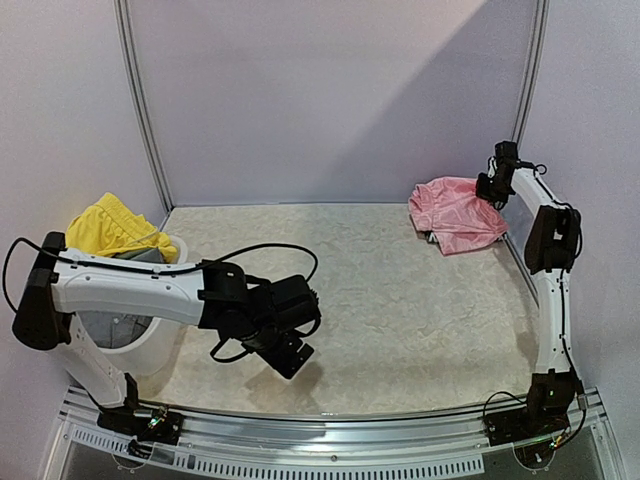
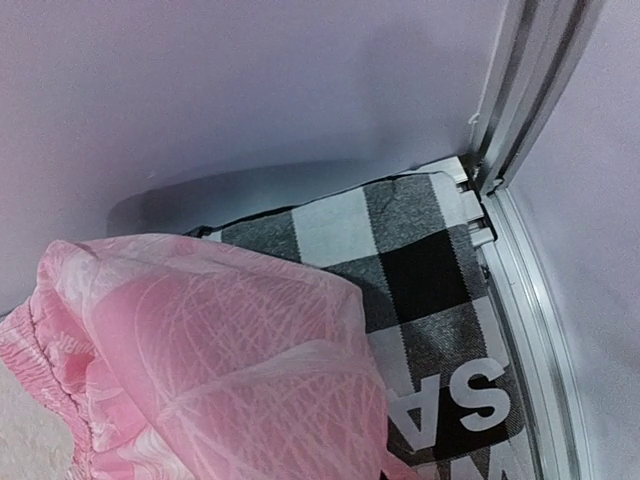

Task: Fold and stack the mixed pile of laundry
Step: Place the square-folded shorts at the corner of the board.

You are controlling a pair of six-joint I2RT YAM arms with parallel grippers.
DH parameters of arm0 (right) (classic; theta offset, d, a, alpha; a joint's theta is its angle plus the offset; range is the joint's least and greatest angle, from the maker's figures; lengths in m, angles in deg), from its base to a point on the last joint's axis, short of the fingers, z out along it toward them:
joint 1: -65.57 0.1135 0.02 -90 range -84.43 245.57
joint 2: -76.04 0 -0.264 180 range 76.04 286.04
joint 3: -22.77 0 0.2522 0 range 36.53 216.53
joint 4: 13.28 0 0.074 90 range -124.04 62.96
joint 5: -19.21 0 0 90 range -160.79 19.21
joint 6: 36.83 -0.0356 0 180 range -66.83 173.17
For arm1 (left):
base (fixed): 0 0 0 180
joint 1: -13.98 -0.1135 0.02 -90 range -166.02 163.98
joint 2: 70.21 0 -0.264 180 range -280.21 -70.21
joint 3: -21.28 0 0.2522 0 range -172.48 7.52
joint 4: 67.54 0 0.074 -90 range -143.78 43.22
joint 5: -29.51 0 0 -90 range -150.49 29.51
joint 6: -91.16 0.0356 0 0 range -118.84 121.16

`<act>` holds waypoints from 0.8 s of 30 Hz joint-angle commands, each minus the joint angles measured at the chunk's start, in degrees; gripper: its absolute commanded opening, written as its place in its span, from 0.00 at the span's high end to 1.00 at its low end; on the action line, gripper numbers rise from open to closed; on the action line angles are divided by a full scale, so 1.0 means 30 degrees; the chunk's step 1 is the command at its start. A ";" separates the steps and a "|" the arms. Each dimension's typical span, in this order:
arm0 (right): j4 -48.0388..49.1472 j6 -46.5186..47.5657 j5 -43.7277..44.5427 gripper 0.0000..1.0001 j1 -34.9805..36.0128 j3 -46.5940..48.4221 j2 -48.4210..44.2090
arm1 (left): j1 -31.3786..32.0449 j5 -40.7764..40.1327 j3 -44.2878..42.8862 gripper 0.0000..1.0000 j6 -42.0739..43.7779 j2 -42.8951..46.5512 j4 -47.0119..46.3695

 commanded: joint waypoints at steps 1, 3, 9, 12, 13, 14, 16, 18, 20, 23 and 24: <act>0.0813 -0.1425 0.1160 0.95 -0.0914 -0.0178 0.0170 | -0.0456 0.0221 -0.0565 0.03 0.0323 -0.0277 0.0348; 0.0725 -0.1619 0.1001 0.95 -0.1121 -0.0178 0.0241 | -0.0485 0.0214 -0.0569 0.03 0.0333 -0.0250 0.0360; 0.0509 -0.1702 0.0909 0.96 -0.1335 -0.0868 0.0191 | -0.0546 0.0220 -0.0583 0.04 0.0359 -0.0332 0.0217; 0.0541 -0.1753 0.0109 0.89 -0.1336 -0.1084 0.0115 | -0.0575 0.0252 -0.0613 0.04 0.0396 -0.0419 0.0142; 0.0573 -0.1779 -0.0122 0.81 -0.1339 -0.1086 0.0114 | -0.0575 0.0273 -0.0626 0.04 0.0382 -0.0441 0.0117; 0.0636 -0.1785 -0.0385 0.67 -0.1365 -0.1086 0.0091 | -0.0575 0.0272 -0.0627 0.04 0.0391 -0.0452 0.0081; 0.0725 -0.1784 -0.0664 0.42 -0.1397 -0.1086 -0.0108 | -0.0575 0.0285 -0.0599 0.04 0.0346 -0.0453 0.0038; 0.0896 -0.1801 -0.0548 0.31 -0.1456 -0.1086 -0.0490 | -0.0575 0.0277 -0.0577 0.04 0.0327 -0.0453 -0.0031; 0.1112 -0.1859 -0.0513 0.24 -0.1538 -0.1044 -0.1137 | -0.0575 0.0261 -0.0569 0.04 0.0290 -0.0482 -0.0089; 0.1527 -0.1961 -0.0314 0.17 -0.1627 -0.1027 -0.2410 | -0.0575 0.0220 -0.0527 0.05 0.0254 -0.0435 -0.0169; 0.1656 -0.1962 -0.0222 0.13 -0.1617 -0.1027 -0.2759 | -0.0575 0.0199 -0.0516 0.04 0.0203 -0.0425 -0.0167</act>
